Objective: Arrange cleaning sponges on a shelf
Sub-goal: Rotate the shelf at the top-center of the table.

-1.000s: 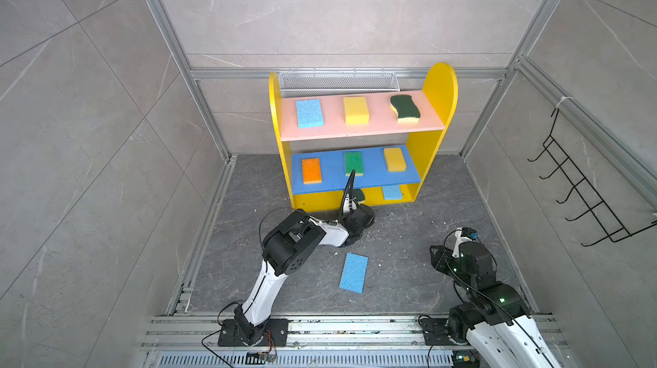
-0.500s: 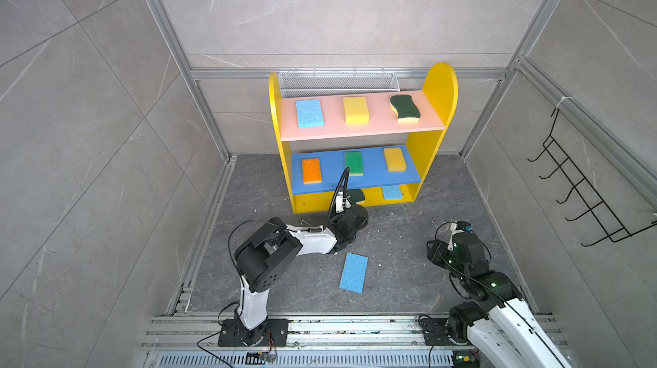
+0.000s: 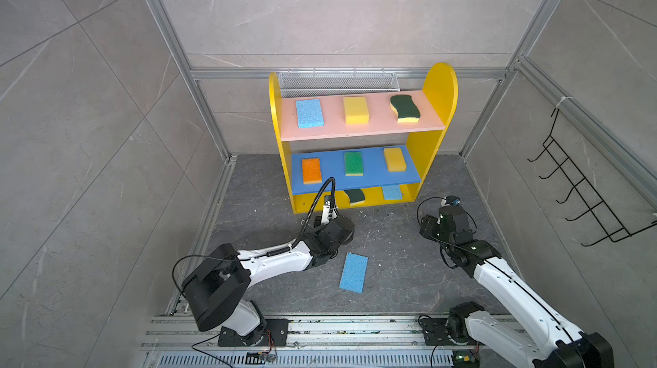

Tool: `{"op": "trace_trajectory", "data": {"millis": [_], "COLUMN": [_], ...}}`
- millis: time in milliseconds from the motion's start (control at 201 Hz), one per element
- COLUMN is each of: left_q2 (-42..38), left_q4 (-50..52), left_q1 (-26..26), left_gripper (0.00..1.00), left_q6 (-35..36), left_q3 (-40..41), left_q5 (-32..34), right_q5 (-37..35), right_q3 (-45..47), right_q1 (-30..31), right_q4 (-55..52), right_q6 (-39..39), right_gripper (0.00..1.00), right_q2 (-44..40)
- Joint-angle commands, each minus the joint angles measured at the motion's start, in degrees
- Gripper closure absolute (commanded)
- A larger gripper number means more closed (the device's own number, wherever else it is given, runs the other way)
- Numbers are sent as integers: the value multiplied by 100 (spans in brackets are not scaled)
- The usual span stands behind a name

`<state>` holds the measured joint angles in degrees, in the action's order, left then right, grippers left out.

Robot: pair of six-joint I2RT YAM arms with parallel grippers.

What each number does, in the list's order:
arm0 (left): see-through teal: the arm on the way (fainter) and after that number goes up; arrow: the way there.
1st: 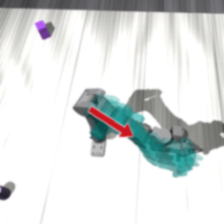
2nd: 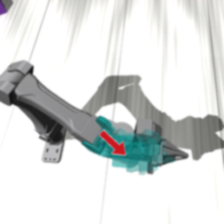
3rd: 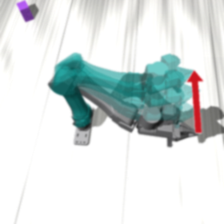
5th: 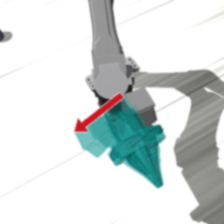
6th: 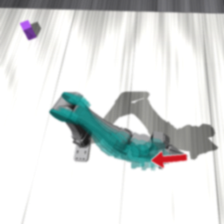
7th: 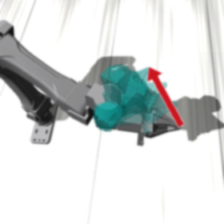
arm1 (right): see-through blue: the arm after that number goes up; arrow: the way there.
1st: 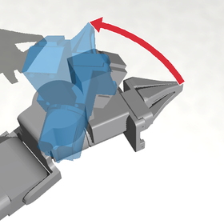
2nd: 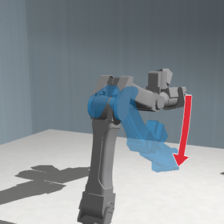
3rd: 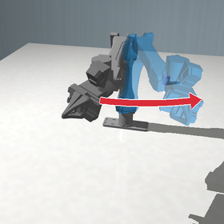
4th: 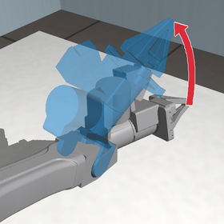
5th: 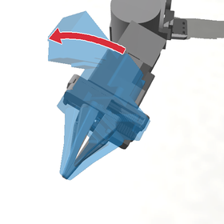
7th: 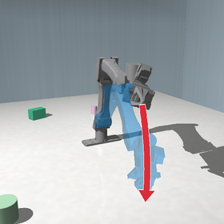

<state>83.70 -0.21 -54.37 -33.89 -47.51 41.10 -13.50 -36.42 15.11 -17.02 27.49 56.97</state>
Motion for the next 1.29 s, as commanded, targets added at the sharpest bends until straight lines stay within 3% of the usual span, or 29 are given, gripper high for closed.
{"op": "trace_trajectory", "data": {"millis": [0, 105, 269, 652, 886, 1135, 1289], "left_q2": [-593, -1090, -1653, -1936, -2261, -2356, -2350], "left_q4": [1094, 1468, 1867, 1984, 1937, 1818, 1744], "left_q1": [22, 160, 767, 1301, 1591, 1741, 1745], "left_gripper": [41, 40, 40, 37, 36, 36, 36], "left_q6": [-102, -13, 74, -143, -99, -35, -78], "left_q3": [51, 143, 185, 483, 678, 769, 794], "left_q5": [-154, -322, -1192, -1868, -2014, -2082, -2088], "right_q5": [-321, -339, -202, -227, -549, -231, -104], "right_q3": [-290, -434, -925, -2074, -2374, -2882, -3029], "right_q1": [28, 34, 29, -152, -360, -658, -726], "right_q4": [414, 804, 1248, 1488, 1440, 1624, 1911], "right_q6": [-180, -355, -705, -1181, -1297, -1544, -1834], "right_gripper": [40, 38, 38, 37, 34, 26, 26], "right_q2": [318, 604, 1259, 2446, 2673, 3219, 3461]}}
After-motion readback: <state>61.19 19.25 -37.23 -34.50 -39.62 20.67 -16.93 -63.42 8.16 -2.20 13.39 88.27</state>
